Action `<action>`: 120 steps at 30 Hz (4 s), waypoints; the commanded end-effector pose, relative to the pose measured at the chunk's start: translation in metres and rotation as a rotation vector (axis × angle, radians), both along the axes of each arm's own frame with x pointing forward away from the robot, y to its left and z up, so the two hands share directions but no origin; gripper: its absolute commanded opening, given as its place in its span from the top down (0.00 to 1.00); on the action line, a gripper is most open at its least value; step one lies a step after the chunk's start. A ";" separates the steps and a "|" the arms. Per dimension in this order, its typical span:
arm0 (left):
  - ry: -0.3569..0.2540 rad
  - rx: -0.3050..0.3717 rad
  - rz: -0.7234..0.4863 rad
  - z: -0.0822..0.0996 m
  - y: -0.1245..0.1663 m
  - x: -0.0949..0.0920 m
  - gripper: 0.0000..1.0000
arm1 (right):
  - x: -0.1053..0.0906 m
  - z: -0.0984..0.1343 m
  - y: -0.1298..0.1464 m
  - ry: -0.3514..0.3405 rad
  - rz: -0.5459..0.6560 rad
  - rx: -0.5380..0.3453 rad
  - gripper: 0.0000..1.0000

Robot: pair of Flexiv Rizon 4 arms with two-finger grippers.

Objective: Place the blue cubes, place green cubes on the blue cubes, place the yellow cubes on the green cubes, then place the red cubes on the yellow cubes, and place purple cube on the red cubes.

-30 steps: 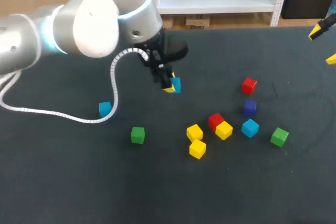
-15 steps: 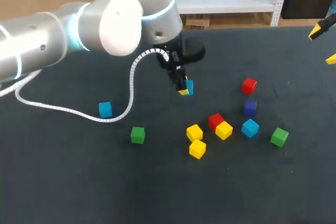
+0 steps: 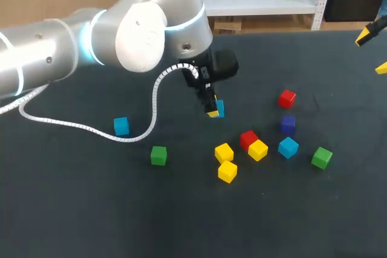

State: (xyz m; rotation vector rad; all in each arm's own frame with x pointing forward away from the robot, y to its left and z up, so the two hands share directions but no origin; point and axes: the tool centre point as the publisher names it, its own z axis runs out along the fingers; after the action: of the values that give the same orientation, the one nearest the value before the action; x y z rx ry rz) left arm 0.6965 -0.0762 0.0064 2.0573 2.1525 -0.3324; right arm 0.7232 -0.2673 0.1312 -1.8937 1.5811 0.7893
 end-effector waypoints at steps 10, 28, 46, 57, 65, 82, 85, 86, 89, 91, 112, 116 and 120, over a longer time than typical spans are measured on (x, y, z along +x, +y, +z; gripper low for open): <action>0.006 0.007 0.022 -0.006 0.005 0.004 1.00 | -0.001 0.000 0.000 -0.003 -0.002 0.000 0.00; 0.009 -0.002 -0.001 -0.009 0.000 0.005 1.00 | -0.001 0.000 0.000 -0.003 -0.002 0.000 0.00; 0.008 -0.003 -0.016 -0.011 -0.001 0.007 0.99 | -0.001 0.000 0.000 -0.003 -0.002 0.000 0.00; 0.018 0.002 -0.017 -0.012 0.001 0.008 0.15 | -0.001 0.000 0.000 -0.003 -0.002 0.000 0.00; 0.023 0.003 -0.012 -0.012 -0.001 0.012 0.04 | -0.001 0.000 0.000 -0.003 -0.002 0.000 0.00; 0.022 0.001 -0.007 -0.013 -0.005 0.019 0.68 | -0.001 0.000 0.000 -0.003 -0.002 0.000 0.00; 0.025 0.004 -0.007 -0.012 -0.004 0.017 0.73 | -0.001 0.000 0.000 -0.003 -0.002 0.000 0.00; 0.025 0.005 -0.007 -0.012 -0.004 0.016 0.74 | -0.001 0.000 0.000 -0.003 -0.002 0.000 0.00; 0.026 0.007 -0.008 -0.011 -0.002 0.015 0.75 | -0.001 0.000 0.000 -0.003 -0.002 0.000 0.00; 0.026 0.007 -0.009 -0.011 -0.001 0.014 0.73 | -0.001 0.000 0.000 -0.003 -0.002 0.000 0.00; 0.023 0.002 -0.014 -0.012 0.002 0.011 0.63 | -0.001 0.000 0.000 -0.003 -0.002 0.000 0.00; 0.025 0.004 -0.016 -0.011 0.001 0.010 0.60 | -0.001 0.000 0.000 -0.003 -0.002 0.000 0.00; 0.024 0.003 -0.018 -0.011 0.002 0.010 0.23 | -0.001 0.000 0.000 -0.003 -0.002 0.000 0.00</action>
State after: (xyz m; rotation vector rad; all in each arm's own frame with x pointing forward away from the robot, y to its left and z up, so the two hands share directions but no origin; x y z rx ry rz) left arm 0.7063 -0.0748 -0.0050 2.0841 2.1527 -0.3584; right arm 0.7232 -0.2673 0.1312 -1.8937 1.5811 0.7893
